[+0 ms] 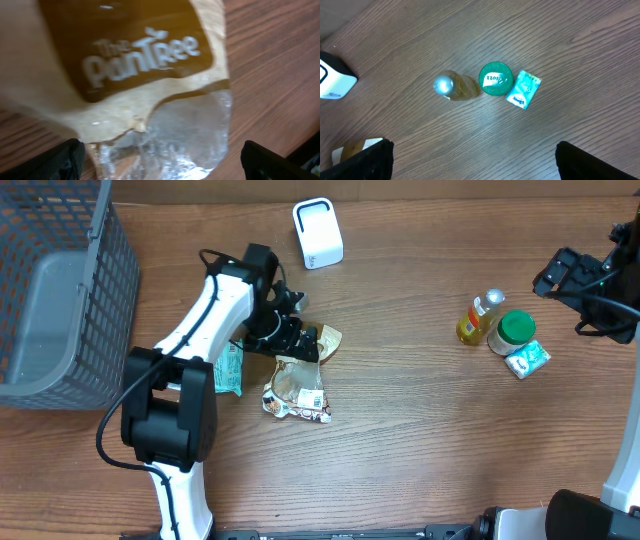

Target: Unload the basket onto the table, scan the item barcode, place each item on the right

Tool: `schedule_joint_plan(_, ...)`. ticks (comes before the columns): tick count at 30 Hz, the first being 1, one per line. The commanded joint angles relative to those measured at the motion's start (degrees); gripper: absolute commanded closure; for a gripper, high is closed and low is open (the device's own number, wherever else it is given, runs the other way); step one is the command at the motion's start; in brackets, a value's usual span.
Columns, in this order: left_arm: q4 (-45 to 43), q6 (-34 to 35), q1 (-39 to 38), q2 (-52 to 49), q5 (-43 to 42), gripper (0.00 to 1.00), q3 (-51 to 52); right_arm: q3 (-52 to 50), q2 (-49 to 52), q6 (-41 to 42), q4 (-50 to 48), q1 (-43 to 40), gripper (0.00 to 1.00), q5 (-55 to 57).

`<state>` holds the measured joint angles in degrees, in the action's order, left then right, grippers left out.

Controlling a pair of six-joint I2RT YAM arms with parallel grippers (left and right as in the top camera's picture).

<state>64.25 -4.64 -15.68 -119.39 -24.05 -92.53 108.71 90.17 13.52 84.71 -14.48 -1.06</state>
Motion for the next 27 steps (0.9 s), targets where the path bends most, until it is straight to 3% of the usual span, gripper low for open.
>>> schedule_joint_plan(1,0.2,0.4,-1.2,-0.2,-0.9,0.0,-0.5,1.1,-0.6,0.2,-0.2,-0.1,0.0,0.3)
schedule_joint_plan(6,0.0,0.4,-1.3,-0.2,-0.9,0.0,-0.5,1.1,-0.6,0.2,-0.2,-0.1,0.0,0.3)
schedule_joint_plan(7,0.3,1.9,-1.3,-0.2,-1.0,0.08,-0.5,1.1,-0.6,0.2,-0.2,-0.1,0.0,0.3)
schedule_joint_plan(15,0.3,10.7,-0.7,2.7,-1.1,0.1,-5.2,1.1,-0.6,0.2,-0.2,-0.1,0.0,0.3)
schedule_joint_plan(20,1.3,12.2,-2.4,4.4,-0.8,0.39,-6.1,1.1,-0.6,0.2,-0.2,-0.1,0.0,0.3)
schedule_joint_plan(26,1.6,14.0,-8.0,3.2,6.6,0.42,-3.8,1.1,-0.6,0.2,-0.2,-0.1,0.0,0.3)
schedule_joint_plan(27,1.3,14.8,-9.1,3.0,8.6,0.48,-3.2,1.1,-0.6,0.2,-0.2,-0.1,0.0,0.3)
